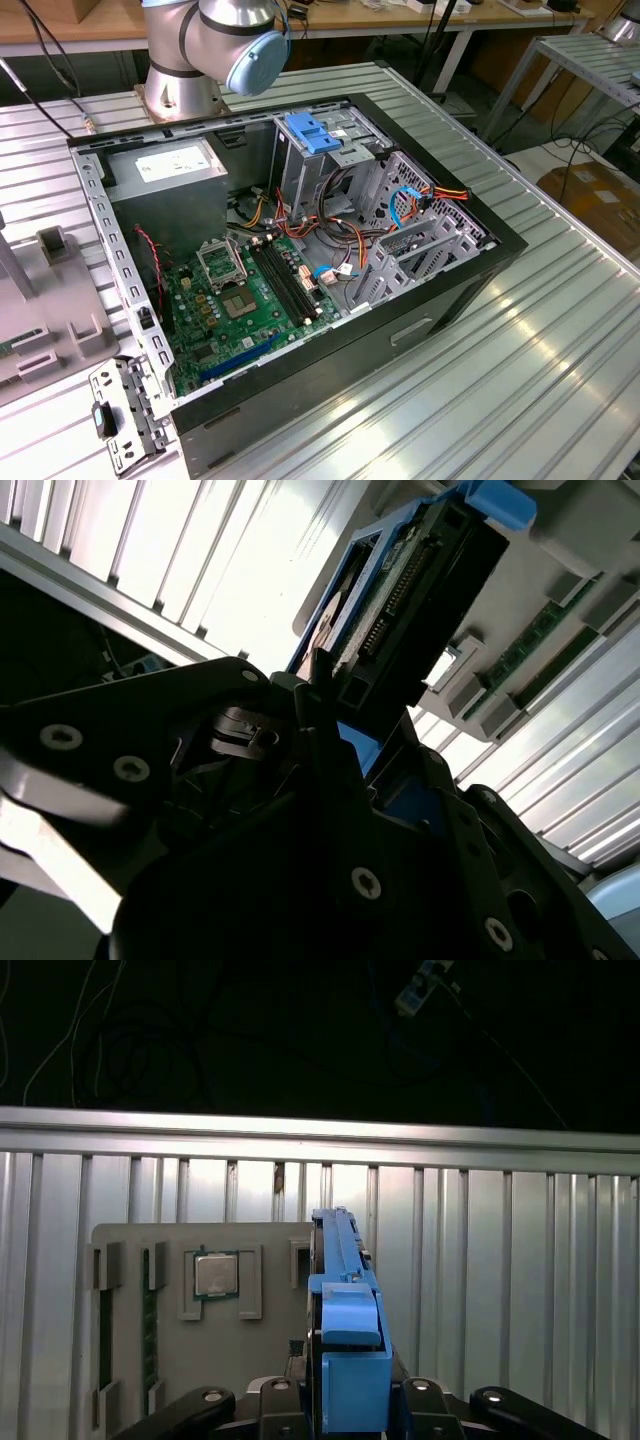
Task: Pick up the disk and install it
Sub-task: 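Pick up the disk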
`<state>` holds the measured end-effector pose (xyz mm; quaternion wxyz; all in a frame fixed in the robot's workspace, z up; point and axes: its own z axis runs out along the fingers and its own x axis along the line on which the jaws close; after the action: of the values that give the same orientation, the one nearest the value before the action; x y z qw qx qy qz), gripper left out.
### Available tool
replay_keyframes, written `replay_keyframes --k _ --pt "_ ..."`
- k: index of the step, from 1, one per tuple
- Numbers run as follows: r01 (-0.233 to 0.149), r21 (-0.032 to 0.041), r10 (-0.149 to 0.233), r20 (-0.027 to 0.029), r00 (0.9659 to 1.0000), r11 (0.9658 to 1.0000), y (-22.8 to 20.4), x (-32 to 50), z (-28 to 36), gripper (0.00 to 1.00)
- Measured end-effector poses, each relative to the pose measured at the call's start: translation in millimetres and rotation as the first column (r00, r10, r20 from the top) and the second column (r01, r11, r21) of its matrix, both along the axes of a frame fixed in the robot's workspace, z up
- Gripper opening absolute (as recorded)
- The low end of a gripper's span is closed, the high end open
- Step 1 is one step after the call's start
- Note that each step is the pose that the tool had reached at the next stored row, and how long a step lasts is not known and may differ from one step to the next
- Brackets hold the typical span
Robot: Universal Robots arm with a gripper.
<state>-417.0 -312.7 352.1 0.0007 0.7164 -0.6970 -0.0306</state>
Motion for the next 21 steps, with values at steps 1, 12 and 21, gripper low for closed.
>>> replay_keyframes --k 1,12,21 --pt "0.000 0.0000 0.000 -0.0001 1.0000 1.0000 0.0 0.0 0.4 0.37" --pt "0.000 -0.0001 0.000 -0.0003 1.0000 1.0000 0.0 0.0 3.2 0.37" --pt "0.000 0.0000 0.000 -0.0001 1.0000 1.0000 0.0 0.0 7.6 0.37"
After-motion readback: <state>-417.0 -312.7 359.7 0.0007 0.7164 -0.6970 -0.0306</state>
